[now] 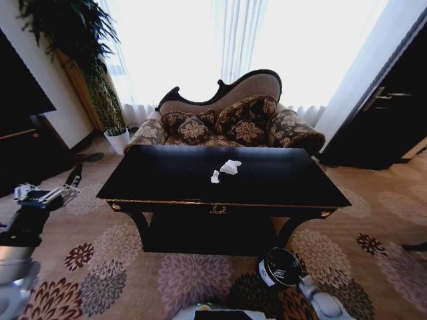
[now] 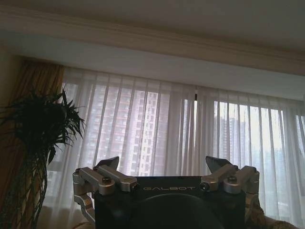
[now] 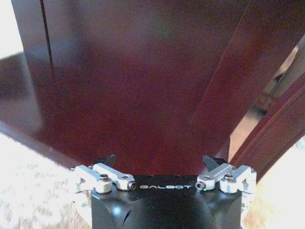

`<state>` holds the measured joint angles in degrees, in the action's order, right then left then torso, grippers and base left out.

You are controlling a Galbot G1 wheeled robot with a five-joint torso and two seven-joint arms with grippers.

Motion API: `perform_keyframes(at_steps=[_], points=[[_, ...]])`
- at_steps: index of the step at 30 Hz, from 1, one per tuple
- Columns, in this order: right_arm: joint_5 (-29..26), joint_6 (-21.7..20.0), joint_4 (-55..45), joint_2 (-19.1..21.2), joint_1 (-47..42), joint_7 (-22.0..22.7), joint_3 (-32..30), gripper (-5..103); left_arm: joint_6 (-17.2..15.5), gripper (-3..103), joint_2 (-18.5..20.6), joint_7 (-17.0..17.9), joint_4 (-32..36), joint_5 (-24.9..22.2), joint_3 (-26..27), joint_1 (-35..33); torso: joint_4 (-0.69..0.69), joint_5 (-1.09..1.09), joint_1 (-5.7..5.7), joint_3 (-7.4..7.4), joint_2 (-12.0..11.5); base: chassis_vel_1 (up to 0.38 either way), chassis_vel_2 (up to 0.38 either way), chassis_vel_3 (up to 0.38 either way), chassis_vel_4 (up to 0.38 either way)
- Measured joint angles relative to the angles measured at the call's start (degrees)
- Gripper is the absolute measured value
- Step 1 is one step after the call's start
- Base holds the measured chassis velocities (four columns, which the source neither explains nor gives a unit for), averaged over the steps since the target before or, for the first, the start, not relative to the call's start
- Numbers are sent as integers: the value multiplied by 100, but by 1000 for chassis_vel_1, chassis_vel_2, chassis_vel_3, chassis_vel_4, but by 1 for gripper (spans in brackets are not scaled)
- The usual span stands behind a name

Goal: Move to the front of the table and place the trash on the table into the trash bin.

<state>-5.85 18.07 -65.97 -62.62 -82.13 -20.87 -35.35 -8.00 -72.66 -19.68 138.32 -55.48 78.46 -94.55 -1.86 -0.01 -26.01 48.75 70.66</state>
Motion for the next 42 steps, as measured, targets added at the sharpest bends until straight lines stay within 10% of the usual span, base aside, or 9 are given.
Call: perform_keyframes(at_steps=[11, 24, 42], points=[[-836, -1, -1424, -475, -683, -394, -865, 100, 11, 100, -125, -1, 120, 18, 1, -97, 1, 0, 0, 0, 0, 0, 0, 0, 0], [-2322, -1011, -3255, -364, -1057, -149, -1906, 100, 25, 100, -125, 2, 322, -54, 279, -332, -1, 1, 0, 0, 0, 0, 0, 0, 0], [-2730, -1507, -4204, 68, -943, -90, -2517, 100, 64, 100, -262, 11, 396, -93, 401, -396, -1, 0, 0, 0, 0, 0, 0, 0, 0]])
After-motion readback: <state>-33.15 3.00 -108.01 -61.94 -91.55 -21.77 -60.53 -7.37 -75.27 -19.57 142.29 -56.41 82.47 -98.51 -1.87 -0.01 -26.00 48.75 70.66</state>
